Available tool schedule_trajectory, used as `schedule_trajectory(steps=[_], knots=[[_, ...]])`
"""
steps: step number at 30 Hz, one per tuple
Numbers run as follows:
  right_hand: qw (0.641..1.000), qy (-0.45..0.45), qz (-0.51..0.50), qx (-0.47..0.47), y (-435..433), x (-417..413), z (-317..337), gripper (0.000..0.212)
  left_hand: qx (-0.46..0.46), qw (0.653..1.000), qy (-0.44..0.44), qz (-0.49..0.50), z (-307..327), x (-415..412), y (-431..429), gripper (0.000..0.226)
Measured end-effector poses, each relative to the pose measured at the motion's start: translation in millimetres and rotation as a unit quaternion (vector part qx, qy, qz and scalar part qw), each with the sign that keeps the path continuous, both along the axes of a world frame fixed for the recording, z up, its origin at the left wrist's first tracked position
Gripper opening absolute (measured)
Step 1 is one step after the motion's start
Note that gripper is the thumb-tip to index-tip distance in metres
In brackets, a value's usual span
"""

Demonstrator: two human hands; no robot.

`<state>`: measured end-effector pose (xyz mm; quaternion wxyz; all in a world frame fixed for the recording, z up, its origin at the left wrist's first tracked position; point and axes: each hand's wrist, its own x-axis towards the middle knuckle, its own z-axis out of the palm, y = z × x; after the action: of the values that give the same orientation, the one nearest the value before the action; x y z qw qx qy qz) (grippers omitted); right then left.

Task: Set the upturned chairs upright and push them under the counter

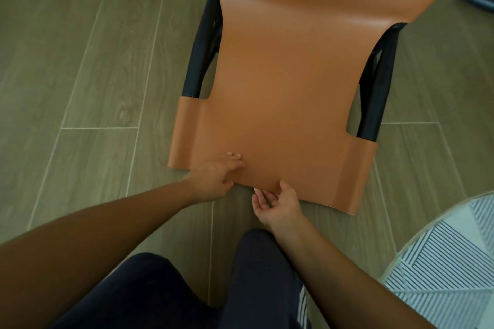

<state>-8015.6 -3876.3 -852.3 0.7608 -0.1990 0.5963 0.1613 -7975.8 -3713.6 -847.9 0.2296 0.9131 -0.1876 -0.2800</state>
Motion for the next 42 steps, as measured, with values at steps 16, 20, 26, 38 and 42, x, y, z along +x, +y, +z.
schedule_trajectory(steps=[16, 20, 26, 38, 42], knots=[[0.999, 0.029, 0.001, -0.038, 3, 3, 41, 0.027, 0.06, 0.991, -0.105, -0.054, 8, -6, 10, 0.066], [0.998, 0.015, -0.01, -0.056, 3, 5, 73, 0.02, 0.088, 0.965, -0.23, -0.087, 31, -7, 11, 0.06], [0.996, 0.008, -0.015, -0.089, -2, 17, 145, 0.017, 0.053, 0.952, -0.294, -0.061, 100, 0, 2, 0.051], [0.992, 0.073, -0.027, -0.095, -4, 24, 347, 0.024, -0.077, 0.971, -0.225, 0.035, 290, -4, -7, 0.044], [0.993, 0.079, -0.027, -0.087, 2, 20, 427, 0.026, -0.088, 0.982, -0.136, 0.1, 365, -9, -3, 0.047]])
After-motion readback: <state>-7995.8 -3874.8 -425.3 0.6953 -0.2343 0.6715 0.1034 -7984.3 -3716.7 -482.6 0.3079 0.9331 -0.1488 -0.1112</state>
